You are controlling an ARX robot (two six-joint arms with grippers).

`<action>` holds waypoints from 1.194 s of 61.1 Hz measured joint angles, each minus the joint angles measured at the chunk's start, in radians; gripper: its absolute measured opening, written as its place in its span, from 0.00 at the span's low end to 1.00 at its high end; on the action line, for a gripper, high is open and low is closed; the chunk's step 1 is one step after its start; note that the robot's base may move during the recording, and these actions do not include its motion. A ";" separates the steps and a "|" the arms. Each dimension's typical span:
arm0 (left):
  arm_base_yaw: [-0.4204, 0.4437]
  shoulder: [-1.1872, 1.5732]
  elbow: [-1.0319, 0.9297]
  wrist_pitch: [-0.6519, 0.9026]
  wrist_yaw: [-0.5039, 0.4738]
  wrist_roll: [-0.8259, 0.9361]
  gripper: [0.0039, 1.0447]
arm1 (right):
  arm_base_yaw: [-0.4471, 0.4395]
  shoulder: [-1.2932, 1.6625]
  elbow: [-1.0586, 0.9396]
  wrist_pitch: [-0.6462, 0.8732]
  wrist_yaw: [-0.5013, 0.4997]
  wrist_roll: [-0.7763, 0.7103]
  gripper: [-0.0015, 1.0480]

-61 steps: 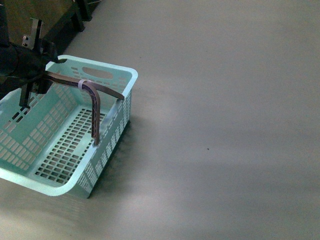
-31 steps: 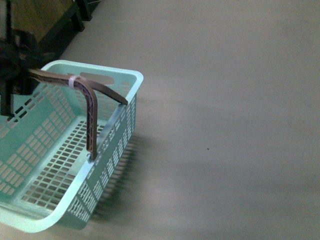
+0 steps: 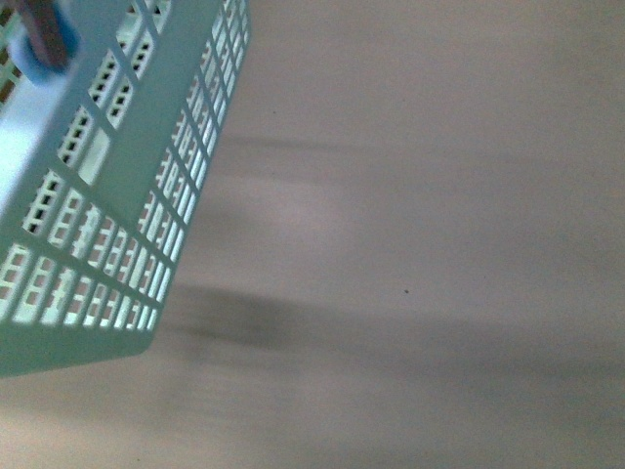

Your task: Pick lemon and mango into basket

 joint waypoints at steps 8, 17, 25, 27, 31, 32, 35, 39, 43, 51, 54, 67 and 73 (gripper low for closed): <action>-0.029 -0.068 0.031 -0.062 -0.050 0.008 0.28 | 0.000 0.000 0.000 0.000 0.000 0.000 0.92; -0.033 -0.083 0.037 -0.071 -0.072 0.039 0.28 | 0.000 0.000 0.000 0.000 0.000 0.000 0.92; -0.033 -0.079 0.037 -0.072 -0.074 0.046 0.28 | 0.000 0.000 0.000 0.000 0.000 0.000 0.92; -0.033 -0.079 0.037 -0.072 -0.072 0.046 0.28 | 0.000 0.000 0.000 0.000 0.000 0.000 0.92; -0.034 -0.079 0.037 -0.072 -0.070 0.046 0.28 | 0.000 0.000 0.000 0.000 0.000 0.000 0.92; -0.034 -0.079 0.037 -0.072 -0.070 0.046 0.28 | 0.000 0.000 0.000 0.000 0.000 0.000 0.92; -0.034 -0.079 0.037 -0.072 -0.069 0.046 0.28 | 0.000 0.000 0.000 0.000 0.000 0.000 0.92; -0.034 -0.079 0.037 -0.073 -0.069 0.046 0.28 | 0.000 0.000 0.000 0.000 0.000 0.000 0.92; -0.034 -0.079 0.037 -0.073 -0.071 0.046 0.28 | 0.000 0.000 0.000 0.000 0.000 0.000 0.92; -0.034 -0.079 0.037 -0.073 -0.071 0.047 0.28 | 0.000 0.000 0.000 0.000 0.000 0.000 0.92; -0.034 -0.079 0.037 -0.073 -0.071 0.047 0.28 | 0.000 0.000 0.000 0.000 0.000 0.000 0.92; -0.034 -0.079 0.037 -0.073 -0.071 0.047 0.28 | 0.000 0.000 0.000 0.000 0.000 0.000 0.92; -0.034 -0.079 0.037 -0.073 -0.072 0.047 0.28 | 0.000 0.000 0.000 0.000 0.000 0.000 0.92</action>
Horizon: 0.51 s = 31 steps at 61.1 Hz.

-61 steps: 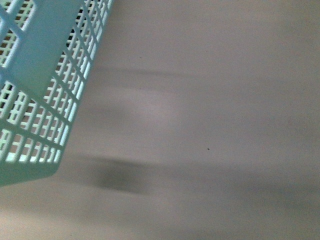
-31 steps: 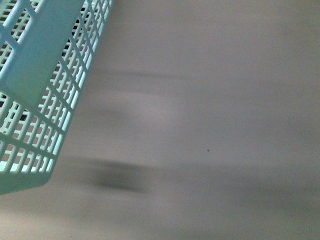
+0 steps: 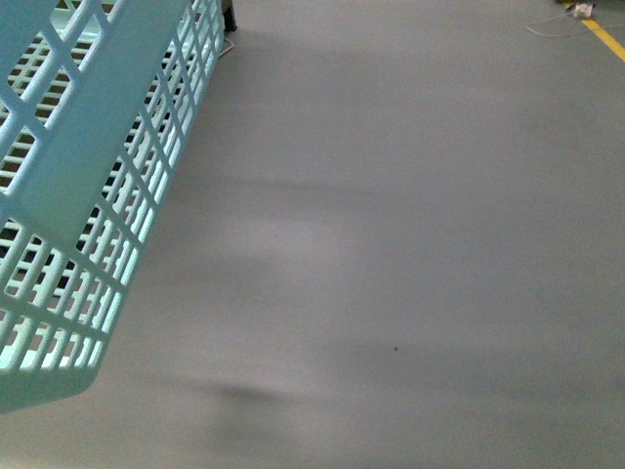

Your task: Pick lemon and mango into basket

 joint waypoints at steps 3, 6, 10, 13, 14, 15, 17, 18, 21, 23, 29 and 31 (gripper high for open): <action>0.000 0.000 0.000 0.000 0.000 0.000 0.28 | 0.000 0.000 0.000 0.000 0.000 0.000 0.92; 0.000 0.000 0.000 0.000 0.000 0.000 0.28 | 0.000 0.000 0.000 0.000 0.000 0.000 0.92; 0.000 0.000 0.000 0.000 0.000 0.000 0.28 | 0.000 0.000 0.000 0.000 0.000 0.000 0.92; 0.000 0.000 0.000 0.000 0.001 0.000 0.28 | 0.000 0.000 0.000 0.000 0.000 0.000 0.92; 0.000 0.000 0.000 0.000 0.000 0.000 0.28 | 0.000 0.000 0.000 0.000 0.000 0.000 0.92; 0.000 0.000 0.000 0.000 0.000 0.000 0.28 | 0.000 0.000 0.000 0.000 0.000 0.000 0.92; 0.000 0.000 0.000 0.000 0.000 0.000 0.28 | 0.000 0.000 0.000 0.000 0.000 0.000 0.92; 0.000 0.000 0.000 0.000 0.000 0.000 0.28 | 0.000 0.000 0.000 0.000 0.000 0.000 0.92; 0.000 0.000 0.000 0.000 0.000 0.000 0.28 | 0.000 0.000 0.000 0.000 0.000 0.000 0.92; 0.000 0.000 0.000 0.000 0.000 0.000 0.28 | 0.000 0.000 0.000 0.000 0.000 0.000 0.92; 0.000 0.000 0.000 0.000 0.001 0.000 0.28 | 0.000 0.000 0.000 0.000 0.000 0.000 0.92; 0.000 0.000 0.000 0.000 0.000 0.000 0.28 | 0.000 0.000 0.000 0.000 0.000 0.000 0.92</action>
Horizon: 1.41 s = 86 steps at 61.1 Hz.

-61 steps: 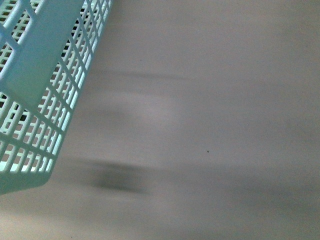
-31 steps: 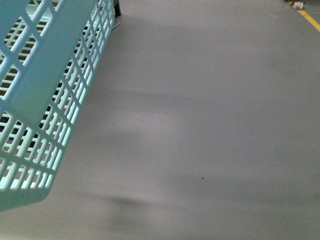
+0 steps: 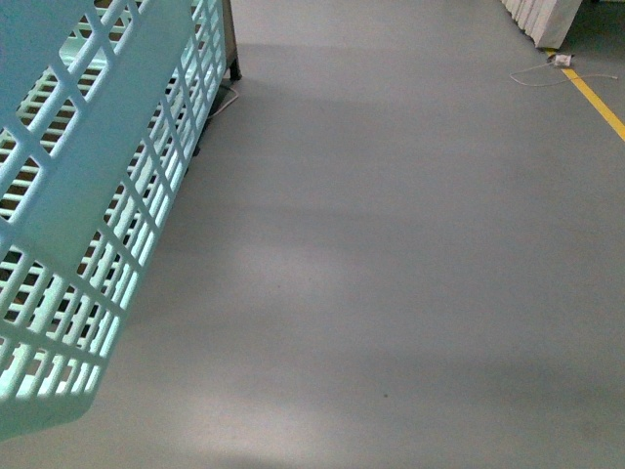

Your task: Pick lemon and mango into basket

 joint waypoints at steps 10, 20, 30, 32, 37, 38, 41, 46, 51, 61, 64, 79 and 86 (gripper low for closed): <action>0.000 0.000 0.000 0.000 0.000 0.000 0.28 | 0.000 0.000 0.000 0.000 0.000 0.000 0.92; 0.000 0.000 0.000 0.000 0.001 0.000 0.28 | 0.000 0.000 0.000 0.000 0.000 0.000 0.92; 0.000 0.000 0.000 0.000 0.000 0.000 0.28 | 0.000 0.000 0.000 0.000 0.000 0.000 0.92; 0.000 0.000 0.000 0.000 0.000 0.000 0.28 | 0.000 0.000 0.000 0.000 0.000 0.000 0.92; 0.000 0.000 0.000 0.000 0.001 0.000 0.28 | 0.000 0.000 0.000 0.000 0.000 0.000 0.92; 0.000 0.000 0.000 0.000 0.000 0.000 0.28 | 0.000 0.000 0.000 0.000 0.000 0.000 0.92; 0.000 0.000 0.000 0.000 0.001 0.000 0.28 | 0.000 0.000 0.000 0.000 0.000 0.000 0.92; 0.000 0.000 0.000 0.000 0.001 0.000 0.28 | 0.000 0.000 0.000 0.000 0.000 0.000 0.92; 0.000 0.000 0.000 0.000 0.000 0.000 0.28 | 0.000 0.000 0.000 0.000 0.000 0.000 0.92; 0.000 0.000 0.000 0.000 0.000 0.000 0.28 | 0.000 0.000 0.000 0.000 0.000 0.000 0.92; 0.000 0.000 0.000 0.000 0.000 0.000 0.28 | 0.000 0.000 0.000 0.000 0.000 0.000 0.92; 0.000 0.000 0.001 0.000 0.001 0.000 0.28 | 0.000 0.000 0.000 0.000 0.000 0.000 0.92; -0.003 -0.001 0.002 0.000 0.002 -0.003 0.28 | 0.000 0.000 0.000 0.000 0.005 0.000 0.92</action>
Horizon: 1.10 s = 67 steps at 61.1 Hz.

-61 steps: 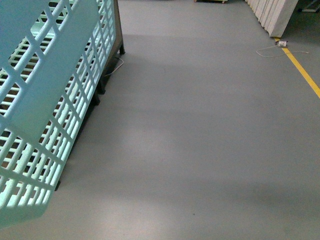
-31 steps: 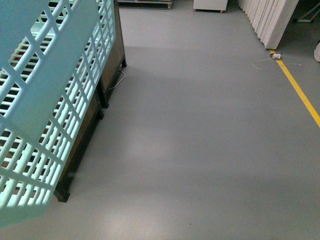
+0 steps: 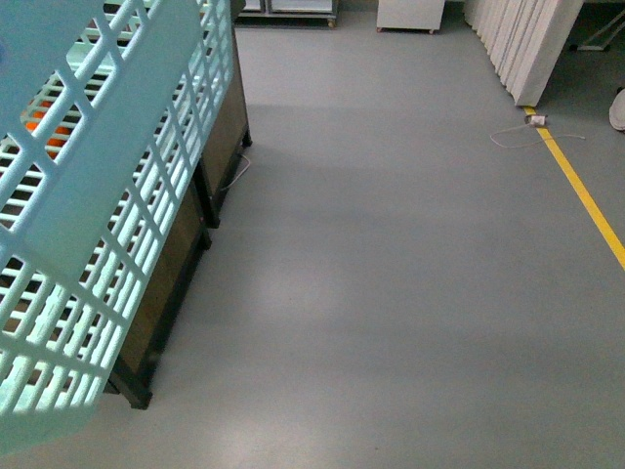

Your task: Pick lemon and mango into basket

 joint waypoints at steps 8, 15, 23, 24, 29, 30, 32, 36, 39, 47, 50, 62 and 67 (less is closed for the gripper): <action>-0.007 0.001 0.000 0.000 0.024 -0.012 0.28 | 0.000 0.000 0.000 0.000 -0.001 0.000 0.92; -0.005 0.001 0.000 0.000 0.005 -0.008 0.28 | 0.000 0.000 0.000 0.000 -0.001 0.000 0.92; -0.002 -0.001 0.000 0.000 -0.002 0.002 0.28 | 0.000 -0.001 0.000 0.000 -0.002 0.000 0.92; -0.002 -0.001 0.000 0.000 -0.001 0.002 0.28 | 0.000 0.000 0.000 0.000 -0.002 0.000 0.92; -0.002 0.001 0.000 -0.001 -0.001 0.001 0.28 | 0.000 0.000 0.000 0.000 -0.006 0.000 0.92; -0.002 0.001 0.000 -0.001 0.000 0.001 0.28 | 0.000 0.000 0.000 0.000 -0.004 0.000 0.92; -0.002 0.001 0.000 -0.001 0.000 0.001 0.28 | 0.000 0.000 0.000 0.000 -0.005 0.000 0.92; -0.002 0.001 0.000 -0.001 0.000 0.001 0.28 | 0.000 -0.002 0.000 0.000 -0.004 0.000 0.92; -0.002 0.001 0.000 -0.001 0.000 0.001 0.28 | 0.000 0.000 0.000 0.000 -0.005 0.000 0.92; -0.002 0.001 0.000 -0.001 -0.001 0.001 0.28 | 0.000 0.002 0.000 0.000 -0.005 0.000 0.92; -0.002 0.001 0.000 -0.001 -0.002 0.002 0.28 | 0.000 -0.001 0.000 0.000 -0.005 0.000 0.92; -0.002 0.001 0.000 -0.001 0.000 0.004 0.28 | 0.000 0.000 0.000 0.000 -0.002 0.000 0.92; -0.002 0.001 0.000 -0.001 -0.001 0.004 0.28 | 0.000 0.001 0.000 0.000 -0.004 0.000 0.92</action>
